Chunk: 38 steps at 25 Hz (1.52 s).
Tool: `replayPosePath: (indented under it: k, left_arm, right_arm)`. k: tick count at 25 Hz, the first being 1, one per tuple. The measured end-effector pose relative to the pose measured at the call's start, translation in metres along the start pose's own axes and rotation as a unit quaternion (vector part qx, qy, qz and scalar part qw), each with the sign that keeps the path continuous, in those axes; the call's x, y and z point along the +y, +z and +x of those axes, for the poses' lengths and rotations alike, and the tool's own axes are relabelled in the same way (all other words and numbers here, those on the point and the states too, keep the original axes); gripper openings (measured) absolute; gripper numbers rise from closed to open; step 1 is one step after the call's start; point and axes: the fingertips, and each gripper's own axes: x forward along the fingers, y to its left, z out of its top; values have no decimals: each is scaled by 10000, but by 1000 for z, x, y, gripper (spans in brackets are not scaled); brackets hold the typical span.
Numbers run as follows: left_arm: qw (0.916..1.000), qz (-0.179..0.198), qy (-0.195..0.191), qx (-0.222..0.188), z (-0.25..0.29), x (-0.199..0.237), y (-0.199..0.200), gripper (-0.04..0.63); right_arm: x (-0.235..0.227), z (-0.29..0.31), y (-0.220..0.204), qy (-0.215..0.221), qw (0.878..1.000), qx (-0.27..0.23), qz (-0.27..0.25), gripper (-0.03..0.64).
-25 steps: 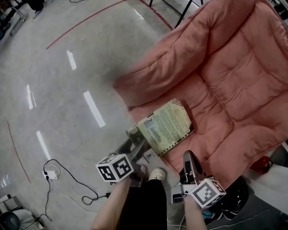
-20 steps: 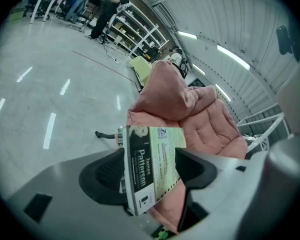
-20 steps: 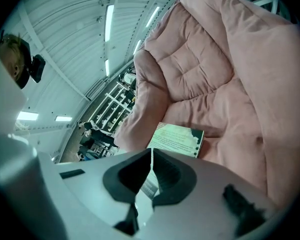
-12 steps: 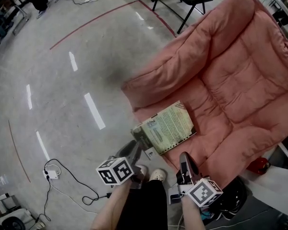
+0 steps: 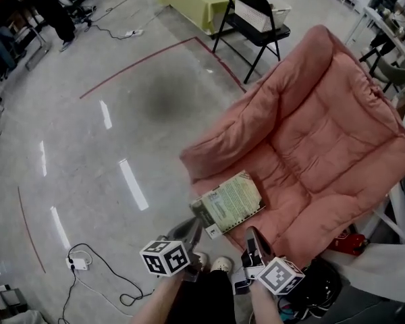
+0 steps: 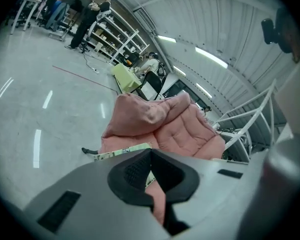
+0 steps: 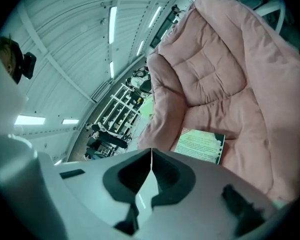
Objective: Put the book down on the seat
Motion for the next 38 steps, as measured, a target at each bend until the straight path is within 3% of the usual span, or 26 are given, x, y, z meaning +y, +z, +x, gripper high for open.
replayPosePath:
  k: [9,21,27,32,38]
  left_arm:
    - [9973,348,-629,161,-40,-96,30,9]
    - [9862,921,-1369,145,-97,-215,61,9]
    - [9808,982,-1683,108,-132,-244,57,9]
    - [9743,1300,-1831,148,-148,-256,49,9]
    - [9705,1411,-1948,165,-159,-262,39,9]
  right_arm:
    - [68,-45,15,113,9999,56,-109,12]
    - [135,-125,71,406,9964,-583,-465,12]
    - [153,-165,63,387,9943,-661,-738,12]
    - [157,-187,55,320,9915,-742,-1020,12]
    - [162,-207,62,207,9833,-1113,-1423,12]
